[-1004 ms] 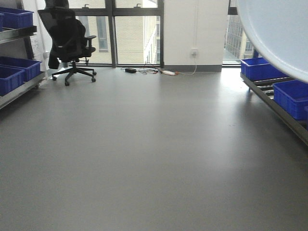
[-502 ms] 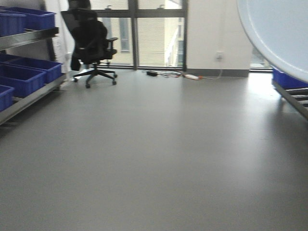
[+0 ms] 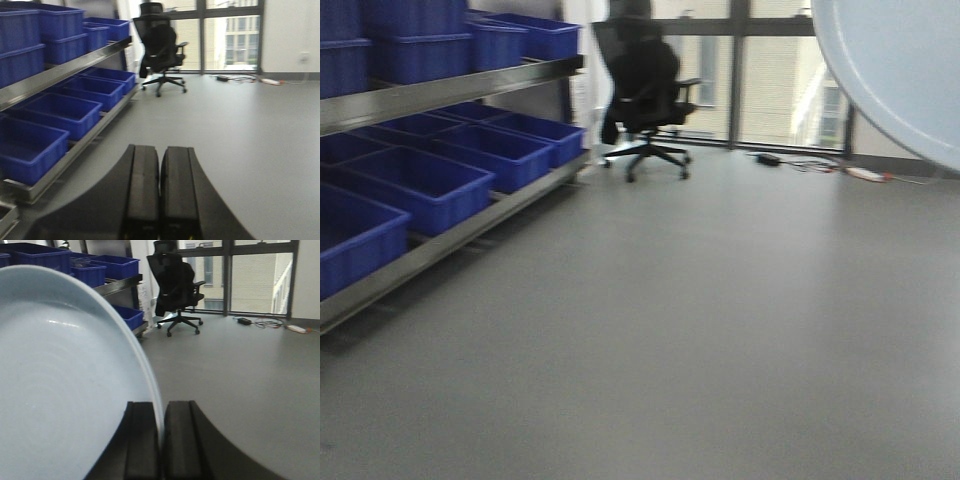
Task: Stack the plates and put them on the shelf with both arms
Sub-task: 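Keep holding the plates while turning and approaching the blue bin shelf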
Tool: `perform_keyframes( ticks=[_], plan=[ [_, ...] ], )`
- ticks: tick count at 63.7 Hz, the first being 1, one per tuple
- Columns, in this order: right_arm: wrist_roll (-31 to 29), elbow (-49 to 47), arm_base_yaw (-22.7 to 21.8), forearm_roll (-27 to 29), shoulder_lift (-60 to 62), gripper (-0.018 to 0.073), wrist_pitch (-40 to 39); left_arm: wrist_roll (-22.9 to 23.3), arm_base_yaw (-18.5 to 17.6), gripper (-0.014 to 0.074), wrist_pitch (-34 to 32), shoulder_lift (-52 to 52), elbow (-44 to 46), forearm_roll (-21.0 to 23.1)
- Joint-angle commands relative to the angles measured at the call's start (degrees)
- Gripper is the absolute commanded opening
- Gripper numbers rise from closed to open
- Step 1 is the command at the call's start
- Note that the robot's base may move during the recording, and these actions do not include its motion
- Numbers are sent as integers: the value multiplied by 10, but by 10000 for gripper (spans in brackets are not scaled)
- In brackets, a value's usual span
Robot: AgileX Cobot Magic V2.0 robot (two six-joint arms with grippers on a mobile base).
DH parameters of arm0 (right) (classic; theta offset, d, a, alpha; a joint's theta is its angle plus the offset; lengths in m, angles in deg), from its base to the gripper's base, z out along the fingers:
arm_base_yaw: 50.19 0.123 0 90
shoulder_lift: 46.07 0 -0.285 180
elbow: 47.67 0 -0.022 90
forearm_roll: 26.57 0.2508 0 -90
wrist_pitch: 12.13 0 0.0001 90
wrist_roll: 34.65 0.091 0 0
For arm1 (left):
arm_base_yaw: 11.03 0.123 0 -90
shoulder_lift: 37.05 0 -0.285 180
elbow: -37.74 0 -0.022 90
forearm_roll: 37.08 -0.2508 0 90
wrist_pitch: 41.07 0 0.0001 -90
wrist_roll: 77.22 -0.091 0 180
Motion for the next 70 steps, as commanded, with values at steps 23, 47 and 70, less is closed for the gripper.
perform_keyframes(
  ticks=[23,47,70],
  plan=[
    [0,-19,-3,-2,-3,49,-59,6,0,80,-45,5,17,2],
    [0,-19,-3,-2,-3,49,-59,6,0,80,-45,5,17,2],
    [0,-19,-3,-2,-3,49,-59,6,0,80,-45,5,17,2]
  ],
)
